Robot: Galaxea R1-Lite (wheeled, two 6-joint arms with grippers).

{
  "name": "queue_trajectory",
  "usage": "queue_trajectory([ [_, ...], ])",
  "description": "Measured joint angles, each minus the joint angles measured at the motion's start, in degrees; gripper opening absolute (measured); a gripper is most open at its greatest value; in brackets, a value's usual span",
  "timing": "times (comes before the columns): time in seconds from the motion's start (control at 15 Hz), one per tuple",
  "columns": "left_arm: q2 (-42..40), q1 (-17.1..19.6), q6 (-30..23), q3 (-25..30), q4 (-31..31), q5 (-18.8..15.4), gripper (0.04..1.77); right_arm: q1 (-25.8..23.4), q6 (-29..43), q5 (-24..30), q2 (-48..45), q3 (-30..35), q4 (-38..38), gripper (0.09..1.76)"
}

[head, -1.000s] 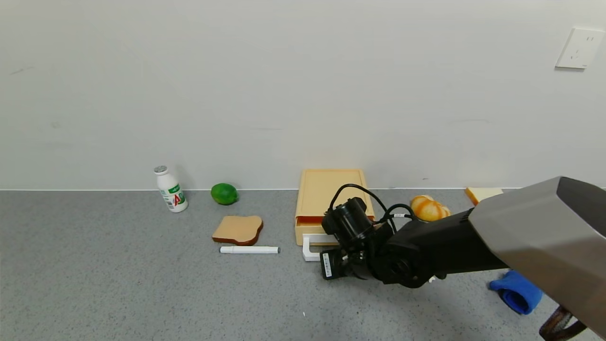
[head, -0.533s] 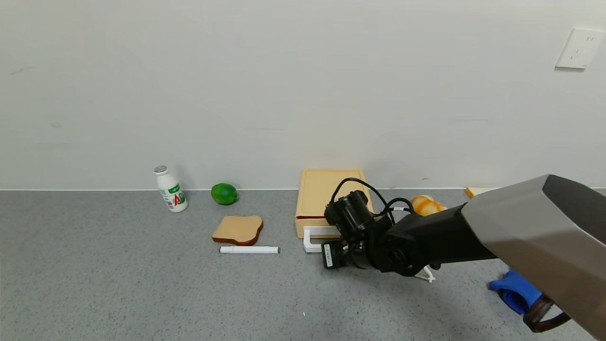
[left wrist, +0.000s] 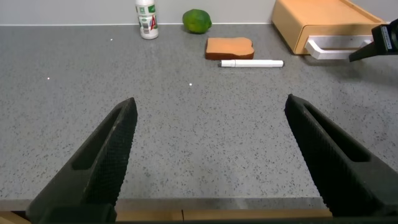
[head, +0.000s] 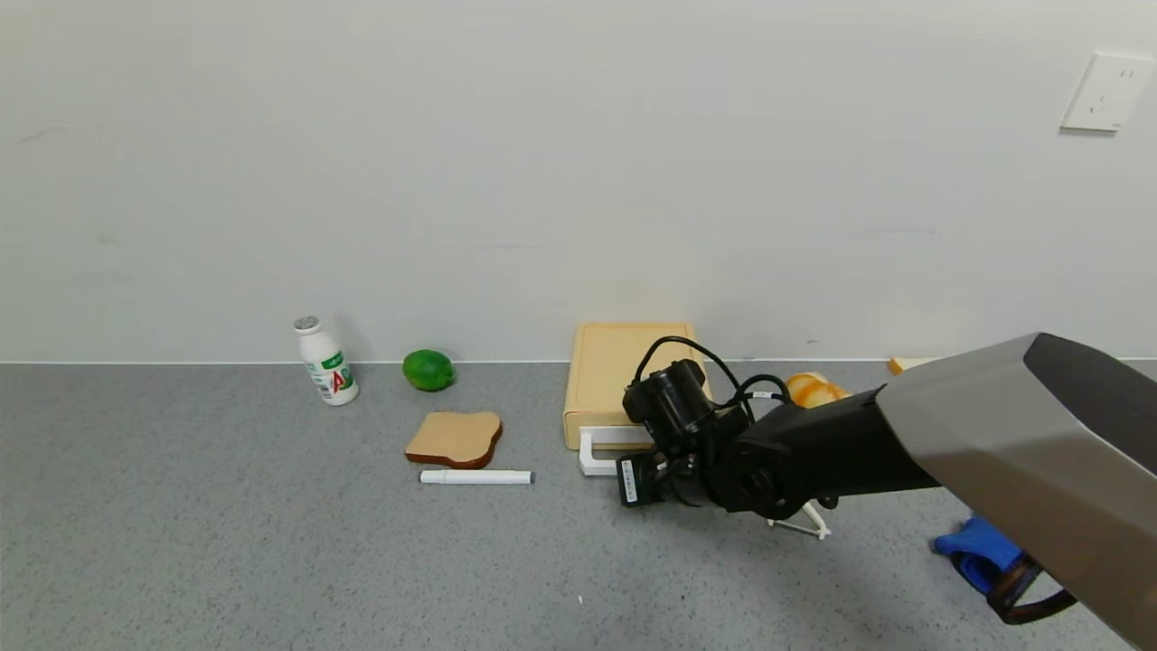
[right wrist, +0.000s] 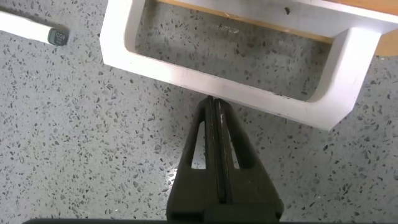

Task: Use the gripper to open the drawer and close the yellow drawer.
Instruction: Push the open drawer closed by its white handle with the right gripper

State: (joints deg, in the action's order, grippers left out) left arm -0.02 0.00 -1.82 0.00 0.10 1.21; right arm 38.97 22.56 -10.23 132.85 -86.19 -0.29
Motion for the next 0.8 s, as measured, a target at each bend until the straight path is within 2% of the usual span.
queue_trajectory([
  [0.47, 0.0, 0.0, 0.0, 0.0, 0.0, 0.0, 1.72, -0.1, 0.0, 0.0, -0.2, -0.5, 0.3, 0.12],
  [0.8, 0.0, 0.0, 0.0, 0.0, 0.0, 0.0, 1.72, 0.7, -1.0, 0.2, -7.2, 2.9, 1.7, 0.12],
])
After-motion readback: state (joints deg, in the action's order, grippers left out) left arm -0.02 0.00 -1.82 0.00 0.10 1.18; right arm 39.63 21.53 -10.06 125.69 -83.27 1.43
